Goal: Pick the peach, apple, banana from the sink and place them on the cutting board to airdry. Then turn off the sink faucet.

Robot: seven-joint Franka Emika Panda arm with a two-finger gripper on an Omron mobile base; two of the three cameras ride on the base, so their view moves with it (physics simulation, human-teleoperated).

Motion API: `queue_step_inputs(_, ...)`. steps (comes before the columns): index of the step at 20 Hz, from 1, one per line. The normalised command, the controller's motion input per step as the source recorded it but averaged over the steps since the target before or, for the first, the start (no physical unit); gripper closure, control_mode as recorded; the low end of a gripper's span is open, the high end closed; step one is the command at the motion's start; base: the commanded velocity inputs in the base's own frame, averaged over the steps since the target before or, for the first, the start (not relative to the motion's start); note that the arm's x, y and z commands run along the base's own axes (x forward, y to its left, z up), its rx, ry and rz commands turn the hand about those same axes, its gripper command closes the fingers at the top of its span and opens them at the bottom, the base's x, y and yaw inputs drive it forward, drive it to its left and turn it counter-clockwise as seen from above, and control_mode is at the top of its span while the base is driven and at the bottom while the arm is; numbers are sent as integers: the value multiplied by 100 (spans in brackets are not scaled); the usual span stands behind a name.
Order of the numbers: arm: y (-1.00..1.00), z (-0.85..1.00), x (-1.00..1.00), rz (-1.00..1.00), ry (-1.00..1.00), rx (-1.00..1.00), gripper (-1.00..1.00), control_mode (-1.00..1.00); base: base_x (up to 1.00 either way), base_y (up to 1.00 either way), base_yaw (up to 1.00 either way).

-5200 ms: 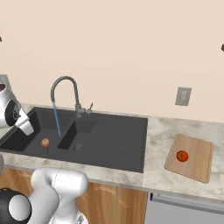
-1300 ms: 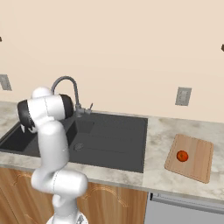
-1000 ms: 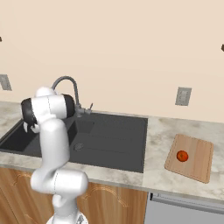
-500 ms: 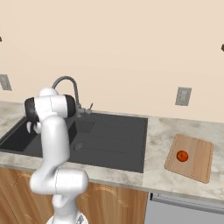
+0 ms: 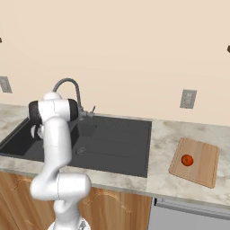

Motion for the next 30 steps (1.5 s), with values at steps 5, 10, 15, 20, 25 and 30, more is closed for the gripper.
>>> queue_step_inputs(5, 4, -27, 21, 0, 3, 0, -100, -100, 0, 0, 0)
queue_step_inputs(10, 4, -23, 11, 0, 2, 0, -100, -100, 0, 0, 0)
queue_step_inputs(15, 0, -20, 5, 0, 1, 0, -100, -100, 0, 0, 0)
queue_step_inputs(20, 0, -21, 0, 0, 0, 0, -100, -100, 0, 0, 0)
queue_step_inputs(25, 0, -25, 6, 0, 1, 0, -100, -100, 0, 0, 0)
queue_step_inputs(30, 0, -27, 9, 0, 2, 0, -100, -100, 0, 0, 0)
